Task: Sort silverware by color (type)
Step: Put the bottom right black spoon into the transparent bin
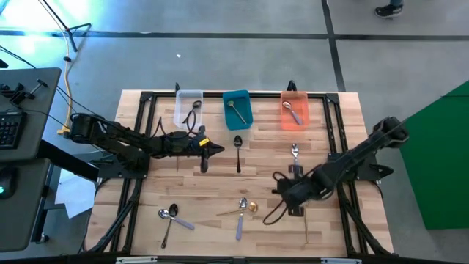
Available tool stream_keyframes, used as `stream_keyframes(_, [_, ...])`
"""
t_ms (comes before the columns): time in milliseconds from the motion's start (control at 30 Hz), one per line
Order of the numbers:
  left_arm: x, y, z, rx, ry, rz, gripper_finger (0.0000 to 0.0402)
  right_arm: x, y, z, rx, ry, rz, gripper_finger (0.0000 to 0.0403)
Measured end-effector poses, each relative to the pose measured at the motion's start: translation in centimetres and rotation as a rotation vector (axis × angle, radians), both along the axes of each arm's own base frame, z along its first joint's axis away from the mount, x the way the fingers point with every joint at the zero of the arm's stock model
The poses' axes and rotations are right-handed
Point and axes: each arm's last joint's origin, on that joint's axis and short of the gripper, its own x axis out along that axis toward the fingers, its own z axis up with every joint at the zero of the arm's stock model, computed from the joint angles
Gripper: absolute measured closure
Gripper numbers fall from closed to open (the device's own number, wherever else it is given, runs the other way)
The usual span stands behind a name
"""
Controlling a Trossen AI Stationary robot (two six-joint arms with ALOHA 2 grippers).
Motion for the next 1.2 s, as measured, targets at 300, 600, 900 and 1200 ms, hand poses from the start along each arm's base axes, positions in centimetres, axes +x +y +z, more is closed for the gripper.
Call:
stream_keyframes(300, [0.0,-0.1,0.0,-0.009,-0.001,-0.044,0.0392,1.9,-4.0,2.6,-0.123,-0.261,0.027,0.0395])
stream_keyframes(600, [0.0,0.1,0.0,0.019,-0.003,0.011,0.0392,5.0,-9.1,1.2,-0.145,-0.530,0.115,0.0396])
stream_keyframes(900, [0.8,-0.1,1.2,0.008,-0.049,-0.022,0.0376,5.5,-14.5,0.0,-0.253,-0.902,0.164,0.0396])
stream_keyframes(1200, [1.9,0.1,2.9,0.008,-0.105,-0.002,0.0279,3.4,-17.6,-1.0,-0.256,-1.191,0.227,0.0396])
